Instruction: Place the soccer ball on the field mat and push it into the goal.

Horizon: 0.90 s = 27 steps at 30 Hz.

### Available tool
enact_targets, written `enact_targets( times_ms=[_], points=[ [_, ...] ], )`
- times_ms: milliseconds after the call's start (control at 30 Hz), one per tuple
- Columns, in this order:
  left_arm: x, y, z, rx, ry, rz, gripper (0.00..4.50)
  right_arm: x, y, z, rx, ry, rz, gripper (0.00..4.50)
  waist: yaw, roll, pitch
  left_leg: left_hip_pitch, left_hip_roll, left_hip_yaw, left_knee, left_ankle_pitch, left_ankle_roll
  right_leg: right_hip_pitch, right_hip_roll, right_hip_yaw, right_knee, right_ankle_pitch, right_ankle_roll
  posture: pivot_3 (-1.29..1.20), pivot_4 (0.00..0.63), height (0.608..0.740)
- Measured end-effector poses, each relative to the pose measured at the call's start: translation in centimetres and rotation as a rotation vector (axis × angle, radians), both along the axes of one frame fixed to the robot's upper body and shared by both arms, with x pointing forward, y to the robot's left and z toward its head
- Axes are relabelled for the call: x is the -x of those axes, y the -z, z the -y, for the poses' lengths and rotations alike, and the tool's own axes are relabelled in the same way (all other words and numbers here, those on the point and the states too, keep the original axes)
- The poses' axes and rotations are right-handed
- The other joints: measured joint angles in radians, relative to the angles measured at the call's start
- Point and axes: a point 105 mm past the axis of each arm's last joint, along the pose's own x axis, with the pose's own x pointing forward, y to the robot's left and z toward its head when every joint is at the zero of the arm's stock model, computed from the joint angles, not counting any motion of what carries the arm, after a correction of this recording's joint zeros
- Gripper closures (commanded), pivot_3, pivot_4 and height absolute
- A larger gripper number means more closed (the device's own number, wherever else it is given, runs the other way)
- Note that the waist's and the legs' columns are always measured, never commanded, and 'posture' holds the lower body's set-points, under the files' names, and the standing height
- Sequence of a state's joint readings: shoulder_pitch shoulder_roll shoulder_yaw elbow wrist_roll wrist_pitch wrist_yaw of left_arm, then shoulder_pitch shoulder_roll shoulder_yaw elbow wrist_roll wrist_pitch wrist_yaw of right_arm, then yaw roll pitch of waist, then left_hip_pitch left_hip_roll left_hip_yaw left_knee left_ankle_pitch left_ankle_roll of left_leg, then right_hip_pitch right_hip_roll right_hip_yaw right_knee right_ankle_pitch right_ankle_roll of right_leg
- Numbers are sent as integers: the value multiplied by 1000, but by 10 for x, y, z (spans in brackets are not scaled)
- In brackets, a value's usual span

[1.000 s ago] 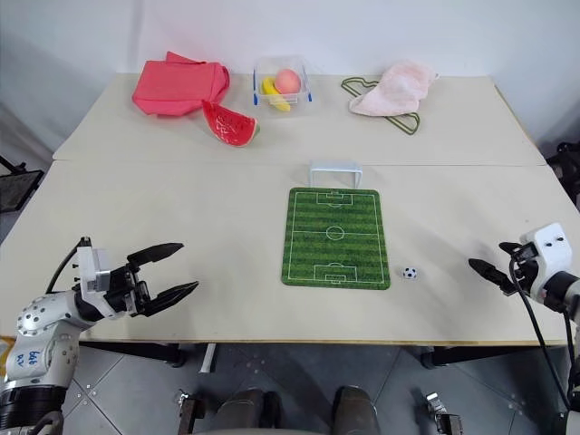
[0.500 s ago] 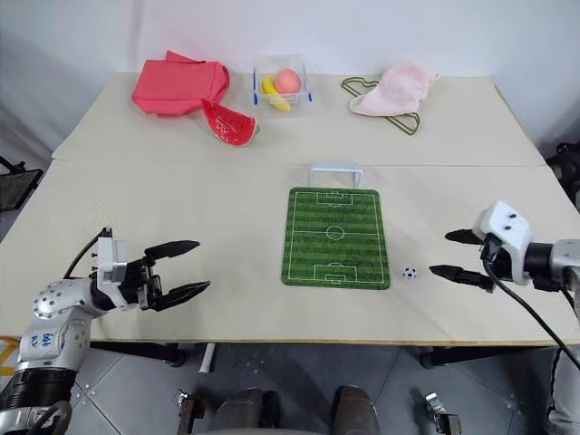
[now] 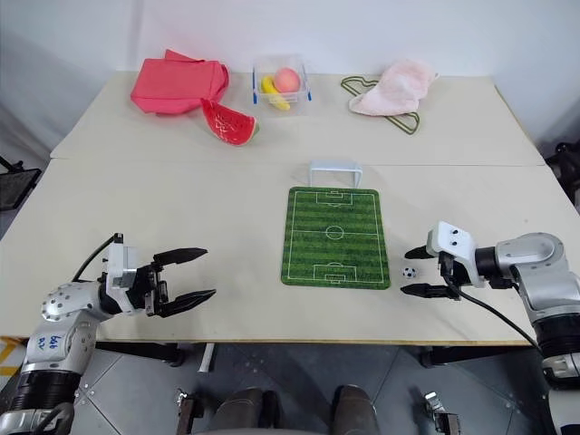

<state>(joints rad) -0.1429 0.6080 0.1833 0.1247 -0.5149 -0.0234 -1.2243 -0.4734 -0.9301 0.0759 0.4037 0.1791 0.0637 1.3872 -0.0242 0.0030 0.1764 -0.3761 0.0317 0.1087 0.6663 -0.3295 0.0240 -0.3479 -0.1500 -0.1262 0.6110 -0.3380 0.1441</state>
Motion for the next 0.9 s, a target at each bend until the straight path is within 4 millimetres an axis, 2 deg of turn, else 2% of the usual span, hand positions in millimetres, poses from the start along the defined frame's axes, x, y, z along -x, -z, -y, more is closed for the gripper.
enact_targets(
  times_ms=[100, 300, 333, 500, 667, 800, 900],
  points=[
    [0, -1, -1, -1, -11, 5, 0, -1, 3, 2, 15, -11, 9, 1342, 1, 0, 0, 0, 0, 0, 0, 0, 0, 0, 0, 0, 0, 0, 0, 0, 150, 740],
    [4, -2, -2, -8, -14, 13, 0, 0, 5, 5, 28, -28, 29, 3411, -1, 0, 0, 0, 0, 0, 1, 0, 0, 0, 0, 0, 0, 0, 0, 0, 150, 740],
    [4, -1, -2, -8, -15, 11, 0, 0, 4, 5, 28, -31, 34, 3646, -2, 0, 0, 0, 0, 0, 1, 0, 0, 1, 0, 0, 0, 0, 0, 0, 150, 740],
    [4, -2, -2, -7, -13, 13, 0, -6, -5, 2, 23, -27, 69, 3656, -2, 0, 0, 0, 0, 0, 2, 0, 0, 1, 0, 0, 1, 0, 0, 0, 150, 740],
    [1, -8, 2, -6, 14, 37, 0, -12, -40, -23, -4, -77, 167, 3656, -2, 0, 0, 0, 0, 0, 1, 0, 0, 0, 0, 0, 2, 0, 0, 0, 150, 740],
    [4, -3, 12, 13, 65, 22, 0, -6, -47, -64, -46, -180, 148, 3656, -2, 0, 0, 0, 1, 0, 1, 0, 0, 0, 0, 0, 2, 0, 0, 0, 150, 740],
    [-3, -9, 23, 59, 63, 64, 0, 2, -42, -108, -86, -287, 78, 3656, -1, 0, 0, 0, 0, 0, 3, 0, 0, 0, 0, 0, 3, 0, 0, 0, 150, 740]
  ],
)
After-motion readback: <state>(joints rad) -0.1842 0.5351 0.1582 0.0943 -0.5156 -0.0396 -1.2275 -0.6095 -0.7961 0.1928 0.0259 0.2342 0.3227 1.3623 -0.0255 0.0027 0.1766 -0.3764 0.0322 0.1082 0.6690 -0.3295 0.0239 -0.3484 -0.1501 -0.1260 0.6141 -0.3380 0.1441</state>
